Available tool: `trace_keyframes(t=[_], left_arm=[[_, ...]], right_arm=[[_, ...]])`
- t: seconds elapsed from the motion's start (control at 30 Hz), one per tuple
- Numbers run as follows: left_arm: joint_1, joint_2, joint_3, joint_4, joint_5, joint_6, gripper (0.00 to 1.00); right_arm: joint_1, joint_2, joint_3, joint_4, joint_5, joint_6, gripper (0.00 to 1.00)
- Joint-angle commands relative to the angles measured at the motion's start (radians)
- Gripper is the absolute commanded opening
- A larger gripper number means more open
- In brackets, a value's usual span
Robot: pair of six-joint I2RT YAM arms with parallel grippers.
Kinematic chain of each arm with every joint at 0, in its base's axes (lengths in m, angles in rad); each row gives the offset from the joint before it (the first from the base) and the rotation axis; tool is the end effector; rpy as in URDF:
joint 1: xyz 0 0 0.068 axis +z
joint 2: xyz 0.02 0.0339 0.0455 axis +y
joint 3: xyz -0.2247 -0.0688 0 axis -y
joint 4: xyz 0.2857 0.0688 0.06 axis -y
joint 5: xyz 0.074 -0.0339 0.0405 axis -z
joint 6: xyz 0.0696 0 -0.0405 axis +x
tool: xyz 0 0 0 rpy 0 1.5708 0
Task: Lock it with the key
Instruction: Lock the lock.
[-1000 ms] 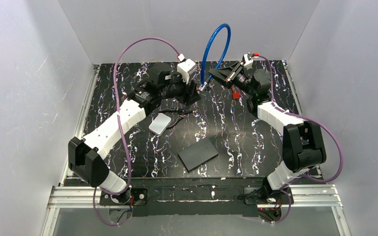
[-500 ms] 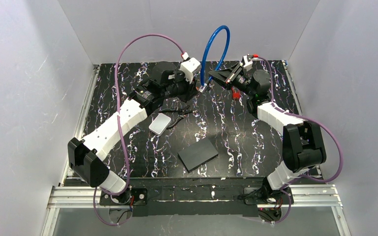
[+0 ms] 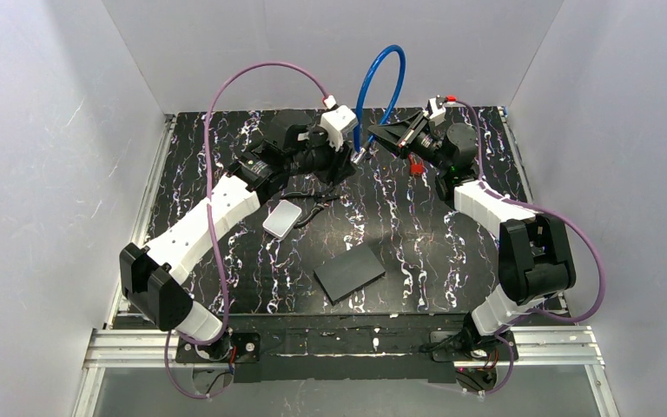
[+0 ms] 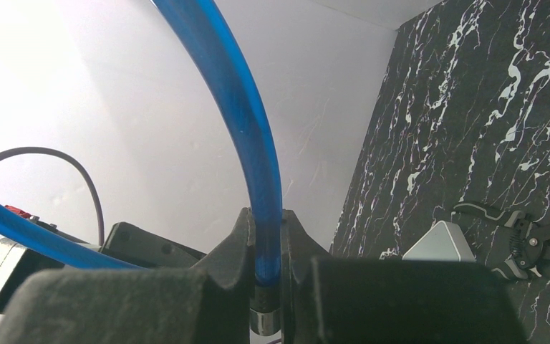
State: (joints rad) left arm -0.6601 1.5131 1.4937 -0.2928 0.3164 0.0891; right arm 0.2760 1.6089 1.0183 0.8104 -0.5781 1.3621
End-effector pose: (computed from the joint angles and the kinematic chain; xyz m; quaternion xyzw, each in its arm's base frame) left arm 0.3242 -0.2791 0.3492 0.3784 0.7091 -0.2859 0.5218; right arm 0.4018 0.1533 0.2576 0.1193 0.6281 0.6681 0.3806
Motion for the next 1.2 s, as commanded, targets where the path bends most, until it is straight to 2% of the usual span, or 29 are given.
trace_keyframes(t=[0.0, 0.33, 0.6, 0.8, 0.9, 1.03, 1.17], left_arm=[[-0.023, -0.01, 0.02, -0.013, -0.051, 0.042, 0.37], [-0.069, 0.011, 0.023, -0.032, -0.19, 0.118, 0.33], [-0.069, 0.003, 0.034, -0.044, -0.198, 0.08, 0.11], [-0.054, 0.003, 0.038, -0.047, -0.117, 0.0, 0.0], [-0.024, 0.0, 0.035, -0.029, -0.043, -0.067, 0.0], [0.028, -0.005, 0.009, 0.032, 0.128, -0.19, 0.0], [0.048, -0.011, -0.018, 0.08, 0.226, -0.244, 0.0]], right_arm=[[-0.003, -0.056, 0.016, 0.077, 0.014, 0.005, 0.01], [-0.004, -0.056, 0.015, 0.081, 0.014, 0.014, 0.01], [-0.007, -0.055, 0.016, 0.097, 0.011, 0.021, 0.01], [-0.011, -0.056, -0.002, 0.157, 0.011, 0.052, 0.01], [-0.012, -0.055, -0.011, 0.19, 0.01, 0.068, 0.01], [-0.013, -0.045, -0.021, 0.263, 0.013, 0.11, 0.01], [-0.013, -0.043, -0.028, 0.306, 0.015, 0.132, 0.01]])
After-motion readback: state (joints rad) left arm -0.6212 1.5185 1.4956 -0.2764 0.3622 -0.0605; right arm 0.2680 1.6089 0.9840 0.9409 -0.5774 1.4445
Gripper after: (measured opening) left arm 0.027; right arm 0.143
